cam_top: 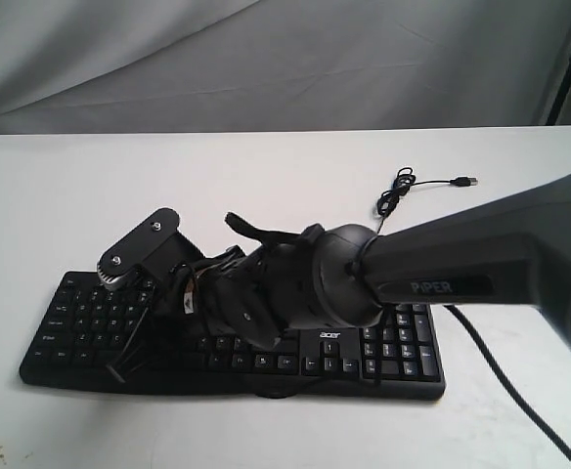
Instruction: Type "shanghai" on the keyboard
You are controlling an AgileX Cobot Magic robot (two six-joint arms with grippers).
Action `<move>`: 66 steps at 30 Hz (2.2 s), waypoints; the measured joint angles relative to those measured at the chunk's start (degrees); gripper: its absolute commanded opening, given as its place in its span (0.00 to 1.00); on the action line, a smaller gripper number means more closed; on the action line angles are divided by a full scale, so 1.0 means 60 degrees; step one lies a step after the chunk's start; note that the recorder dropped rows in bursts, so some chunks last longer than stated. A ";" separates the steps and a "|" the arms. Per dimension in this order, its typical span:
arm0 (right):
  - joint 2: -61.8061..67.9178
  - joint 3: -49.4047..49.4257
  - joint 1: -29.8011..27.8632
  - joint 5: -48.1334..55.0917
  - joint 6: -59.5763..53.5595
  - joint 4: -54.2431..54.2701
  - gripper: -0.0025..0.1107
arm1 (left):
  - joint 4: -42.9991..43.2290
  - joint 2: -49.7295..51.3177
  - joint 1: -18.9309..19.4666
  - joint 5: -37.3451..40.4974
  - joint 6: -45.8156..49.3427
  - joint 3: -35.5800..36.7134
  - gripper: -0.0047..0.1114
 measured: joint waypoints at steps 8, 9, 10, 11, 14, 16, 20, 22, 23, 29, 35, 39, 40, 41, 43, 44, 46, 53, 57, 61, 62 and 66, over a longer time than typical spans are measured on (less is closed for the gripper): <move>0.0000 0.0000 -0.0053 0.0034 0.0000 0.0000 0.02 | 0.0000 0.0000 0.0000 0.0000 0.0000 0.0000 0.04; 0.0000 0.0000 -0.0053 0.0037 0.0000 0.0000 0.02 | 0.0000 0.0000 0.0000 0.0000 0.0000 0.0000 0.04; 0.0000 0.0000 -0.0053 0.0037 0.0000 0.0000 0.02 | 0.0000 0.0000 0.0000 0.0000 0.0000 0.0000 0.04; 0.0000 0.0000 -0.0053 0.0037 0.0000 0.0000 0.02 | 0.0000 0.0000 0.0000 0.0000 0.0000 0.0000 0.04; 0.0000 0.0000 -0.0053 0.0057 -0.0024 0.0000 0.02 | 0.0000 0.0000 0.0000 0.0000 0.0000 0.0000 0.04; 0.0000 0.0000 -0.0053 0.0057 -0.0024 0.0000 0.02 | 0.0000 0.0000 0.0000 0.0000 0.0000 0.0000 0.04; 0.0007 0.0000 -0.0053 0.0057 -0.0024 0.0000 0.02 | 0.0000 0.0000 0.0000 0.0000 0.0000 0.0000 0.04; 0.0084 0.0000 -0.0053 0.0057 -0.0024 0.0000 0.02 | 0.0000 0.0000 0.0000 0.0000 0.0000 0.0000 0.04; 0.0146 0.0000 -0.0053 0.0057 -0.0024 0.0000 0.02 | 0.0000 0.0000 0.0000 0.0000 0.0000 0.0000 0.04; 0.0297 0.0000 -0.0053 -0.0131 -0.0024 0.0000 0.02 | 0.0000 0.0000 0.0000 0.0000 0.0000 0.0000 0.04; 0.0308 0.0000 -0.0053 -0.0213 -0.0062 0.0000 0.02 | 0.0000 0.0000 0.0000 0.0000 0.0000 0.0000 0.04; 0.0308 0.0000 -0.0053 -0.0213 -0.0062 0.0000 0.02 | 0.0000 0.0000 0.0000 0.0000 0.0000 0.0000 0.04; 0.0308 0.0000 -0.0053 -0.0213 -0.0062 0.0000 0.02 | 0.0000 0.0000 0.0000 0.0000 0.0000 0.0000 0.04; 0.0308 0.0000 -0.0053 -0.0213 -0.0078 0.0000 0.02 | 0.0000 0.0000 0.0000 0.0000 0.0000 0.0000 0.04; 0.0239 0.0000 -0.0053 -0.0082 -0.0123 0.0000 0.02 | 0.0000 0.0000 0.0000 0.0000 0.0000 0.0000 0.04; 0.0153 0.0000 -0.0053 0.0018 -0.0137 0.0000 0.02 | 0.0000 0.0000 0.0000 0.0000 0.0000 0.0000 0.04; -0.0027 -0.0027 -0.0053 0.0299 -0.0170 0.0000 0.02 | 0.0000 0.0000 0.0000 0.0000 0.0000 0.0000 0.04; 0.0000 -0.2103 0.0074 0.2386 -0.0252 -0.0335 0.02 | 0.0000 0.0000 0.0000 0.0000 0.0000 0.0000 0.04; 0.0635 -0.3385 0.0360 0.2921 -0.0298 -0.0359 0.02 | 0.0000 0.0000 0.0000 0.0000 0.0000 0.0000 0.04; 0.1408 -0.4210 0.0629 0.3127 -0.0298 -0.0377 0.02 | 0.0000 0.0000 0.0000 0.0000 0.0000 0.0000 0.04; 0.1591 -0.4408 0.0672 0.3173 -0.0298 -0.0377 0.02 | 0.0000 0.0000 0.0000 0.0000 0.0000 0.0000 0.04; 0.2060 -0.4737 0.0760 0.3260 -0.0298 -0.0359 0.02 | 0.0000 0.0000 0.0000 0.0000 0.0000 0.0000 0.04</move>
